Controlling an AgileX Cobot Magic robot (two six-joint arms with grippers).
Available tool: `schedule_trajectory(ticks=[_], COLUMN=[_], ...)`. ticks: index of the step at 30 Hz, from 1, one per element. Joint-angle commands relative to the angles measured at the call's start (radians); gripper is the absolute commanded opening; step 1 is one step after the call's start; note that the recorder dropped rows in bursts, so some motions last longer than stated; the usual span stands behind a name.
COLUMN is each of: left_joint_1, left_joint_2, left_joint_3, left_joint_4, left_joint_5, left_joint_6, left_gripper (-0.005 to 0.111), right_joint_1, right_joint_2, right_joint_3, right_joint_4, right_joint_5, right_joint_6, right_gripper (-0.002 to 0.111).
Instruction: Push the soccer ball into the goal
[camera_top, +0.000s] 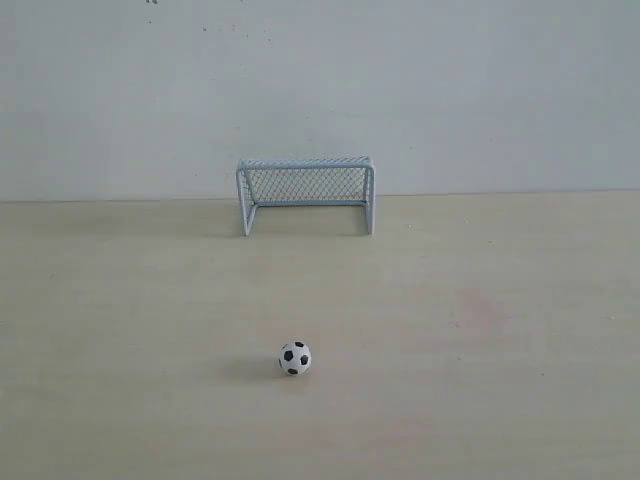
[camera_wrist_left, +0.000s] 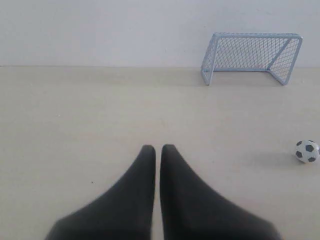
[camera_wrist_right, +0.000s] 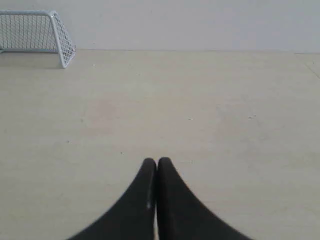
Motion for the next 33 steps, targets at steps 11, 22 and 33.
schedule_trajectory(ticks=[11, 22, 33], left_joint_1=[-0.008, -0.008, -0.008], left_joint_2=[-0.004, -0.004, 0.09], left_joint_3=[0.003, 0.003, -0.271], left_joint_4=[-0.011, -0.011, -0.011], left_joint_5=[-0.027, -0.654, -0.58], left_joint_6=[-0.007, -0.007, -0.007], left_gripper=[0.004, 0.004, 0.004], right_joint_1=[-0.003, -0.003, -0.003], right_joint_2=[-0.005, -0.005, -0.005], right_joint_3=[0.0, 0.0, 0.0], right_joint_4=[-0.006, -0.006, -0.006], right_joint_5=[-0.013, -0.013, -0.013], right_joint_6=[0.0, 0.0, 0.0], right_gripper=[0.0, 0.0, 0.0])
